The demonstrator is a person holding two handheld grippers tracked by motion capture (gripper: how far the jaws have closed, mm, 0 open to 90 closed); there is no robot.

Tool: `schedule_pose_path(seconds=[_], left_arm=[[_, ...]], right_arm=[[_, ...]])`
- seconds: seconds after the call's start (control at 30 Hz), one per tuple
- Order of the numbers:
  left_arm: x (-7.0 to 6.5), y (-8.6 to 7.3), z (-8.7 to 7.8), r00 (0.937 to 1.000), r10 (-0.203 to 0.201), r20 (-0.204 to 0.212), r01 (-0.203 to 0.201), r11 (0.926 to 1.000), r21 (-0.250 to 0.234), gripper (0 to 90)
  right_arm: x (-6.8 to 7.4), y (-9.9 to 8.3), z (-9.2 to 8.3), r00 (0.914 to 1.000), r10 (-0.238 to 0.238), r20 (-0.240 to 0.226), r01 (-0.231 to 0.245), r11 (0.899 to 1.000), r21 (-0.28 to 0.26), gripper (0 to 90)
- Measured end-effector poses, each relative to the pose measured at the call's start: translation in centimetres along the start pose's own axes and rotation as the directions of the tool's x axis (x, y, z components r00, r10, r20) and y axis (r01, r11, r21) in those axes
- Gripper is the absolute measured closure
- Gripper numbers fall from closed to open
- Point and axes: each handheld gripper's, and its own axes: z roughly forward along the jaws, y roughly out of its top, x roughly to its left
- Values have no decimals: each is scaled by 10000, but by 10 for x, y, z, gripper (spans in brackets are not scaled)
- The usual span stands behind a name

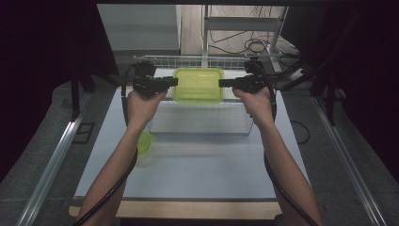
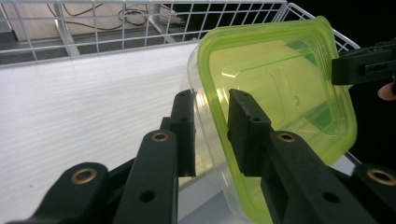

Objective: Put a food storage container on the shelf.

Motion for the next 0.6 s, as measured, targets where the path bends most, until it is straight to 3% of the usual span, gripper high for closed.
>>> schedule_pose_path(seconds=[0.17, 0.3, 0.47, 0.5, 0.53, 0.6], left_arm=[[2, 3, 6, 9997, 149, -177, -149, 9999, 12, 686], [3, 6, 13, 9997, 149, -218, -146, 9998, 156, 617], [10, 9, 19, 9997, -257, 39, 256, 9993, 267, 610], [7, 10, 21, 9968, 65, -794, -36, 9993, 372, 562], [6, 10, 23, 9920, 488, -1161, -452, 9984, 332, 488], [7, 12, 25, 9933, 387, -1087, -348, 9987, 379, 483]], right_arm=[[-1, 1, 6, 9992, -126, 378, 133, 9997, -183, 701], [0, 1, 11, 9935, -485, 1028, 524, 9980, -351, 610], [-2, 1, 15, 9844, -675, 1625, 792, 9946, -667, 537], [-3, 0, 15, 9833, -698, 1678, 830, 9939, -729, 539], [-4, 0, 16, 9820, -697, 1757, 830, 9942, -690, 529], [-5, -1, 18, 9837, -667, 1670, 796, 9942, -716, 532]])
